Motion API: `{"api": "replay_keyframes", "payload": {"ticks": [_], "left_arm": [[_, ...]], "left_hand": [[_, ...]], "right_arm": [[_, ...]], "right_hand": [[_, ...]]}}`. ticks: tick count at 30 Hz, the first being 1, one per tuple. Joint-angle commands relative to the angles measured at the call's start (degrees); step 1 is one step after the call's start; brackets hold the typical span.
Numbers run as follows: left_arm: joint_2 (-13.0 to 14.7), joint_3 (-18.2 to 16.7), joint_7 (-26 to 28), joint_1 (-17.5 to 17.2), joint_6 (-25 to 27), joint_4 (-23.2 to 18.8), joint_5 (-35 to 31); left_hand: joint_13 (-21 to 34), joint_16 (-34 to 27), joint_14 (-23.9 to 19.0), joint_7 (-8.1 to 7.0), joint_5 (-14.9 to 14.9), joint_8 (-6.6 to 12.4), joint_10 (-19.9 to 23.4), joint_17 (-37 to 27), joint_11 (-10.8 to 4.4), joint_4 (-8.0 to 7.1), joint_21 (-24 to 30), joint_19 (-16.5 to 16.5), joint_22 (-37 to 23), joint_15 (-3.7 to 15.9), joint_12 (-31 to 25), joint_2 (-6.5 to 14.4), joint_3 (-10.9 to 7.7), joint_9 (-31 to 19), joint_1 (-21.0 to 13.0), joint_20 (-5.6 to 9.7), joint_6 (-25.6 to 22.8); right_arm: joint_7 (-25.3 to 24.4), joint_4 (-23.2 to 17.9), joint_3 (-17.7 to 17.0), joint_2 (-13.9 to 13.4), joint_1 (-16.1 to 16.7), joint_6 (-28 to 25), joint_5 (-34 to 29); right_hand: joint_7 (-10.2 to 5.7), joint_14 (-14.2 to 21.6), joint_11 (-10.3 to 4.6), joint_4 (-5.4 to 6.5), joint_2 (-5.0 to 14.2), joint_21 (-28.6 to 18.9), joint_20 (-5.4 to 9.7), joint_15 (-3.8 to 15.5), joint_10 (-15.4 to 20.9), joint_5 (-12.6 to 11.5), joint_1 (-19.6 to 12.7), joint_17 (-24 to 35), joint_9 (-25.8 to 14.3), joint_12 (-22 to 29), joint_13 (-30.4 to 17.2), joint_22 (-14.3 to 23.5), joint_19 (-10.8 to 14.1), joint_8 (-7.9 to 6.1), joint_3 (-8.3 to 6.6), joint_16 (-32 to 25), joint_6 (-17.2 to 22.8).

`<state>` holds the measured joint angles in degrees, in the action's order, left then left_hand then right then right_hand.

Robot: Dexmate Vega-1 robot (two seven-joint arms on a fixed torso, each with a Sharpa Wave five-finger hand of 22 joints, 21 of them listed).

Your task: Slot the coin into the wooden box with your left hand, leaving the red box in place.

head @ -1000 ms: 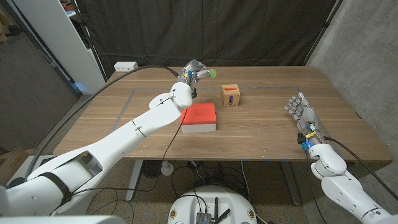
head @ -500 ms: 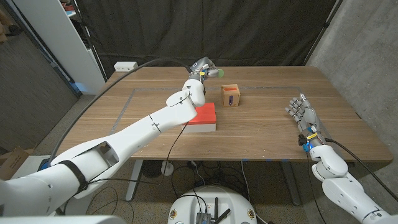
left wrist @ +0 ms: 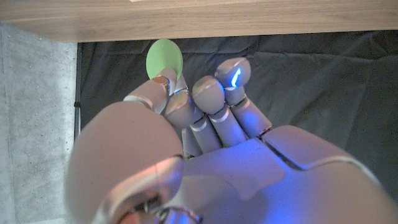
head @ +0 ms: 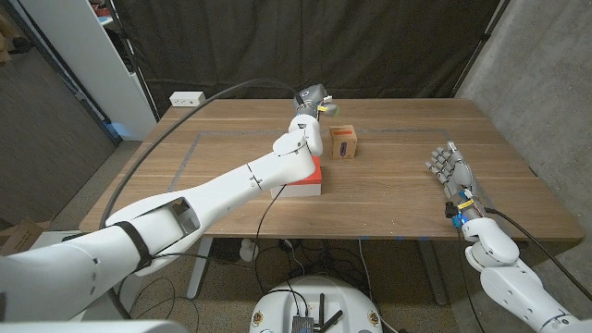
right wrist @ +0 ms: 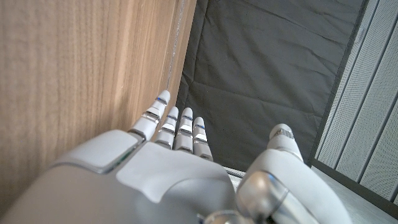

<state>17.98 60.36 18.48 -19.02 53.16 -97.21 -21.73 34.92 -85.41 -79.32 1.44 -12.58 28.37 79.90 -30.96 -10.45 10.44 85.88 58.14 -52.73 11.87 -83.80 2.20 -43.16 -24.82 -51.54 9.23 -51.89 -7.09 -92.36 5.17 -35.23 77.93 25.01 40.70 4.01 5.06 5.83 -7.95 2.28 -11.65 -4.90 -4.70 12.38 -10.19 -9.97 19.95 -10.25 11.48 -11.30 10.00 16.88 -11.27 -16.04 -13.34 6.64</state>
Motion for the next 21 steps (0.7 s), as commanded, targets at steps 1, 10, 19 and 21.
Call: {"api": "replay_keyframes", "payload": {"ticks": [1, 10, 19, 21], "left_arm": [[-3.8, 5.0, -3.2, 4.7, 4.0, 5.6, -3.7], [-6.3, 7.2, -4.2, 6.5, 6.2, 9.3, -4.4], [-8.8, 8.5, -4.4, 7.5, 7.1, 12.4, -3.6], [-9.1, 8.7, -4.5, 7.7, 7.0, 13.0, -3.3]], "left_hand": [[0.2, -0.2, -0.6, 1.18, -0.3, 0.35, -0.1, -0.2, -0.17, -0.05, 0.4, 0.0, -0.2, 0.06, -0.3, 0.1, -0.25, -0.4, -0.7, 3.02, -8.4], [0.3, -0.4, -0.7, 1.0, -0.3, 0.19, -0.2, -0.2, -0.26, 0.02, 0.2, -0.2, 0.1, 0.07, -0.6, -0.1, -0.17, -0.3, -0.8, 3.04, -8.6], [-0.1, -0.4, -0.6, 1.04, -0.4, 0.04, -0.1, -0.1, -0.37, -0.03, 0.1, -0.4, 0.0, 0.06, -0.5, -0.2, -0.28, -0.4, -0.9, 3.04, -8.7], [-0.1, -0.4, -0.6, 1.09, -0.4, 0.0, -0.2, -0.1, -0.29, -0.1, 0.4, -0.1, -0.3, 0.06, -0.5, -0.1, -0.3, -0.4, -0.9, 3.02, -8.7]], "right_arm": [[0.3, 0.1, -0.1, -0.1, 0.1, -0.2, 0.4], [0.4, 0.3, 0.0, -0.2, -0.3, -0.5, 0.3], [0.6, 1.0, 0.3, 0.2, -1.0, -0.5, 0.5], [0.7, 1.3, 0.4, 0.2, -1.1, -0.2, 0.4]], "right_hand": [[-0.02, 0.4, -0.04, -0.1, 0.56, 0.1, -0.07, -0.12, 0.3, 0.1, -0.3, 0.1, -0.3, 0.4, -0.3, 0.1, 0.5, 0.08, 0.05, -0.2, 0.7], [-0.02, 0.5, -0.09, -0.09, 0.57, 0.1, -0.09, -0.22, 0.2, 0.1, -0.3, 0.1, -0.3, 0.3, -0.3, 0.1, 0.5, 0.08, 0.06, -0.2, 0.7], [0.0, 0.5, -0.07, -0.09, 0.6, 0.1, -0.11, -0.22, 0.3, 0.1, -0.3, 0.1, -0.3, 0.4, -0.3, 0.1, 0.5, 0.09, 0.06, -0.2, 0.7], [-0.02, 0.5, -0.17, -0.09, 0.61, 0.1, -0.14, -0.2, 0.3, 0.1, -0.3, 0.1, -0.3, 0.3, -0.3, 0.1, 0.5, 0.11, 0.06, -0.2, 0.6]]}}
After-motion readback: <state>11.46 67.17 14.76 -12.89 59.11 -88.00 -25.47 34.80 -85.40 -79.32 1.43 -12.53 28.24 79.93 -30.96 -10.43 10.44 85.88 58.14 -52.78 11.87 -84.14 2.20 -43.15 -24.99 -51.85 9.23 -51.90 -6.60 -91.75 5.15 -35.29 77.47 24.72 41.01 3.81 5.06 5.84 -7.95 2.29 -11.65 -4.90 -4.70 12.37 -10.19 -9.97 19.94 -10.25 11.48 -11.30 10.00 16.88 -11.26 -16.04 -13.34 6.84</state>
